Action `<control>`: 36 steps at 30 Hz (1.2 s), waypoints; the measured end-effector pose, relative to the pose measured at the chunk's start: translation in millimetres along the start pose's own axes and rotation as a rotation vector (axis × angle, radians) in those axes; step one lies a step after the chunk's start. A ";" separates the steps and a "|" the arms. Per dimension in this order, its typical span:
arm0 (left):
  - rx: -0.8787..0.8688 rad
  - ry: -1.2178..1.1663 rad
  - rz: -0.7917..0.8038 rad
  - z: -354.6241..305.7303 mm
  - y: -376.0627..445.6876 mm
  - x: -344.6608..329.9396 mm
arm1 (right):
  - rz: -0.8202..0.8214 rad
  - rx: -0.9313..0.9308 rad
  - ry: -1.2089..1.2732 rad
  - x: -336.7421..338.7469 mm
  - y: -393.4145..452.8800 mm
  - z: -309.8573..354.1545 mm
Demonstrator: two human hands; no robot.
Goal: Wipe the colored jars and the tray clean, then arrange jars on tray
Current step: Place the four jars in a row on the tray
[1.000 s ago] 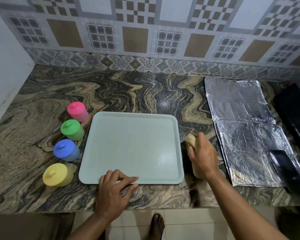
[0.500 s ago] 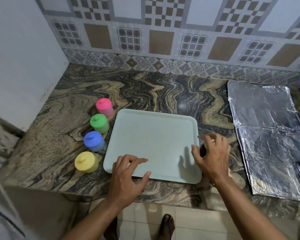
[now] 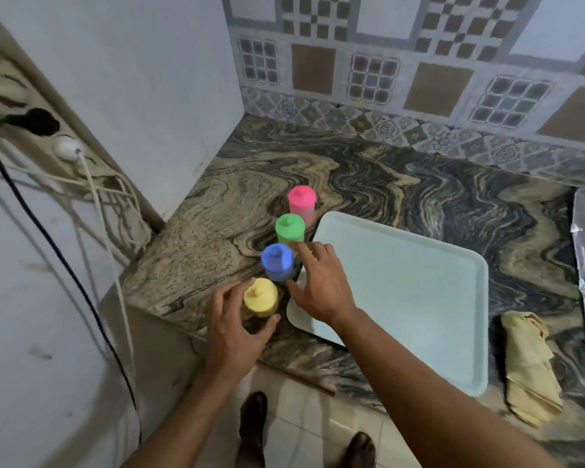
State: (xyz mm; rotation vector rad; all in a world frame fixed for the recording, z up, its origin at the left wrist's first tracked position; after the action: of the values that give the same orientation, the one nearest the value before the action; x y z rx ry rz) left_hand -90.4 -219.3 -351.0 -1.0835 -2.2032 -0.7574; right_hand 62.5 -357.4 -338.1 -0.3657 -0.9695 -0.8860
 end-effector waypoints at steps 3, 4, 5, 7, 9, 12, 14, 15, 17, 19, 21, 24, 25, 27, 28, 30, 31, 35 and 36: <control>0.032 -0.054 0.033 2.5 1.6 -7.1 | 0.032 0.005 0.049 -19.1 7.1 4.6; 0.049 -0.056 0.033 1.3 1.9 -7.2 | 0.033 0.005 0.060 -22.5 8.1 5.5; 0.056 -0.052 0.029 1.2 2.0 -6.9 | 0.032 0.003 0.069 -25.3 8.8 6.2; 0.051 -0.055 0.024 1.0 2.8 -6.4 | 0.015 -0.004 0.086 -26.7 9.0 7.5; 0.038 -0.060 0.011 -0.7 3.2 -4.0 | -0.017 -0.004 0.103 -25.2 8.0 9.3; 0.012 -0.060 -0.010 -6.5 5.9 0.9 | -0.084 -0.002 0.125 -13.7 0.8 9.1; -0.011 -0.069 -0.021 -13.6 8.4 3.9 | -0.144 -0.004 0.133 0.1 -8.3 1.3; -0.024 -0.070 -0.023 -18.2 9.7 4.7 | -0.175 -0.014 0.145 8.0 -14.6 -5.4; -0.062 -0.075 -0.012 -33.4 17.2 -2.3 | -0.256 -0.053 0.157 30.8 -28.0 -27.1; -0.085 -0.101 0.024 -49.0 25.6 -14.3 | -0.325 -0.118 0.144 51.5 -42.0 -51.8; -0.112 -0.138 0.087 -68.9 36.0 -33.3 | -0.361 -0.226 0.127 72.8 -58.3 -82.7; -0.138 -0.155 0.218 -104.7 55.4 -74.1 | -0.391 -0.369 0.076 102.2 -84.8 -131.1; -0.149 -0.150 0.260 -115.7 61.8 -88.9 | -0.404 -0.401 0.064 110.4 -92.5 -144.6; -0.168 -0.136 0.348 -136.9 73.6 -121.8 | -0.434 -0.466 0.053 126.2 -106.6 -169.9; -0.173 -0.127 0.387 -144.9 79.1 -135.6 | -0.448 -0.491 0.055 131.4 -110.7 -179.7; -0.193 -0.115 0.451 -161.3 88.4 -162.4 | -0.466 -0.523 0.050 140.6 -117.8 -198.3; -0.200 -0.110 0.472 -167.0 92.7 -172.4 | -0.463 -0.526 0.041 142.5 -119.0 -204.8; -0.201 -0.119 0.522 -182.0 103.1 -200.8 | -0.451 -0.552 0.043 145.5 -121.2 -219.2; -0.206 -0.120 0.527 -184.8 104.1 -206.0 | -0.453 -0.559 0.053 146.2 -121.5 -221.1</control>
State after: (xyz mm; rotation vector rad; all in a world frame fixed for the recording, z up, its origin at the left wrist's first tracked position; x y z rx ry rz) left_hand 144.8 -398.3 -343.3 -1.7578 -1.8234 -0.6989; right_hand 128.6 -641.3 -348.5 -0.6041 -0.7513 -1.5806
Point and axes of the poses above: each hand's wrist, its own y-axis towards the middle knuckle, its own x-axis out of the back of the hand, z = x × y, the point moved 3 cm from there along y, towards the middle knuckle
